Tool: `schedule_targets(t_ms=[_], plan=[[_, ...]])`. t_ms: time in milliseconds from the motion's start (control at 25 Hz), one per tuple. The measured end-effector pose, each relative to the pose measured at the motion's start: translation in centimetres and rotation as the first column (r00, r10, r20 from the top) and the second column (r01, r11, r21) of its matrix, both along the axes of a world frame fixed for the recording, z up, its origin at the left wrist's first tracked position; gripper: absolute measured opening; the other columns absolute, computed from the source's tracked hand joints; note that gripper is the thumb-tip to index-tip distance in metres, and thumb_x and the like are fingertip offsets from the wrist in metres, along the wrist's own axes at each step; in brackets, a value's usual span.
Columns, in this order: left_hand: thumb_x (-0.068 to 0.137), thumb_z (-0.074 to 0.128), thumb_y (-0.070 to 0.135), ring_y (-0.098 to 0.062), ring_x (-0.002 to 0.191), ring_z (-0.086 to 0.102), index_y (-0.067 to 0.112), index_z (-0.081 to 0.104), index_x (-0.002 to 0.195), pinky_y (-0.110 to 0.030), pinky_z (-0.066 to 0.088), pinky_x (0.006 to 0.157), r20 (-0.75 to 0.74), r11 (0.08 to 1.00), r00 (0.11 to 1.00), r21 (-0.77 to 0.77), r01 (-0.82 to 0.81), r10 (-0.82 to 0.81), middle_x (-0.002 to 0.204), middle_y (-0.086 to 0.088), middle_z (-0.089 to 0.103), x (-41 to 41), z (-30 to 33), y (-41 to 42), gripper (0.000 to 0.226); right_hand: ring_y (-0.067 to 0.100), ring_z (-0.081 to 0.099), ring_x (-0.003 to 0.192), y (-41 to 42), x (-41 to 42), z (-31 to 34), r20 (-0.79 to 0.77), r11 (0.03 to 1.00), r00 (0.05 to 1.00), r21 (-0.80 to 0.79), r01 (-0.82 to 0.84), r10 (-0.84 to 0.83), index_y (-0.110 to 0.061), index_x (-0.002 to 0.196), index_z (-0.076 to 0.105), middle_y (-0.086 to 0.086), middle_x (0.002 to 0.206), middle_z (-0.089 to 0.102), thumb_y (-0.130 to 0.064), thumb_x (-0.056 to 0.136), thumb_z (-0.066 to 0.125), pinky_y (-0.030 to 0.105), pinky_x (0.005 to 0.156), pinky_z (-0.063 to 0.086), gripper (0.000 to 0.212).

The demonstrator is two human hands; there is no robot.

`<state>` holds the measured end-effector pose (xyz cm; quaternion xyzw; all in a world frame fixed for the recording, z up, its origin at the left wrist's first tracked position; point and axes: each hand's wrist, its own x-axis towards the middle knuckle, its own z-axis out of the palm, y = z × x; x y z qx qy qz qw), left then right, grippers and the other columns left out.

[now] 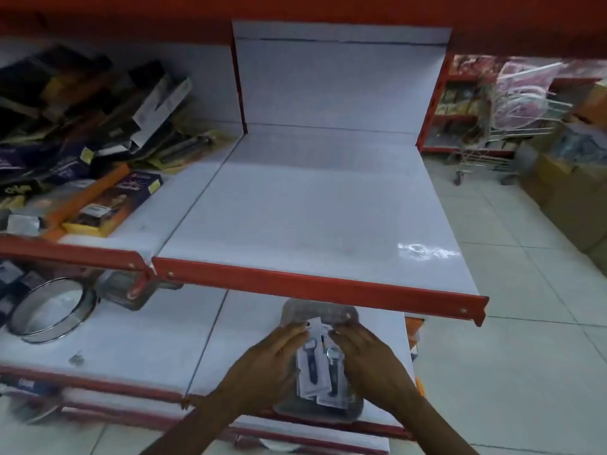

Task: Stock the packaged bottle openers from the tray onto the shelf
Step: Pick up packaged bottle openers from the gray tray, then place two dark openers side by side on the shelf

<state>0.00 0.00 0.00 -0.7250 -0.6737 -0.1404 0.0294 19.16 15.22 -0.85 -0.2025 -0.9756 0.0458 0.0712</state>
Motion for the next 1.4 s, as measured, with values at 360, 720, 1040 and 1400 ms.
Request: schedule_targets(t_ms=[360, 720, 1040, 1400], plan=[[0.058, 0.09, 0.053, -0.032, 0.149, 0.027, 0.021, 0.0, 0.156, -0.042, 0.039, 0.117, 0.15, 0.83, 0.982, -0.558, -0.011, 0.114, 0.167, -0.005, 0.012, -3.1, -7.3, 10.3, 0.137, 0.034, 0.025, 0.144, 5.9, -6.1, -6.9, 0.379, 0.988, 0.925, -0.141, 0.063, -0.004, -0.014, 0.146, 0.027, 0.01, 0.154, 0.034, -0.076, 0.043, 0.071, 0.057, 0.117, 0.024, 0.128], [0.069, 0.088, 0.022, -0.02, 0.122, 0.058, 0.027, 0.053, 0.135, -0.01, 0.043, 0.095, 0.456, 0.95, 0.853, -0.282, -0.132, 0.254, 0.139, 0.007, 0.053, -2.8, -3.7, 6.0, 0.075, 0.02, 0.06, 0.109, 3.6, -3.6, 0.3, 0.037, 0.842, 0.965, -0.48, 0.246, -0.26, -0.025, 0.113, 0.062, -0.002, 0.118, 0.066, -0.014, 0.069, 0.08, 0.034, 0.089, 0.053, 0.049], [0.077, 0.08, 0.029, 0.002, 0.079, 0.068, 0.035, 0.076, 0.087, -0.002, 0.047, 0.073, 0.641, 0.922, 0.753, 0.185, -0.339, 0.149, 0.088, 0.029, 0.073, -0.5, 13.1, -2.5, 0.012, -0.006, 0.066, 0.084, -4.8, 1.8, 17.6, -0.476, 0.901, 0.829, -0.429, 0.073, -0.293, -0.031, 0.091, 0.076, -0.023, 0.094, 0.074, -0.02, 0.076, 0.077, 0.007, 0.075, 0.051, 0.019], [0.087, 0.069, 0.001, 0.007, 0.062, 0.065, 0.017, 0.071, 0.103, -0.006, 0.048, 0.06, 0.874, 0.851, 0.484, 0.291, -0.438, -0.05, 0.076, 0.007, 0.073, -6.4, 26.2, 7.1, 0.022, 0.007, 0.068, 0.09, 5.2, -5.2, 30.2, -0.681, 0.87, 0.635, -0.493, -0.027, -0.366, -0.024, 0.096, 0.075, -0.011, 0.102, 0.073, -0.006, 0.087, 0.066, 0.012, 0.071, 0.055, 0.021]])
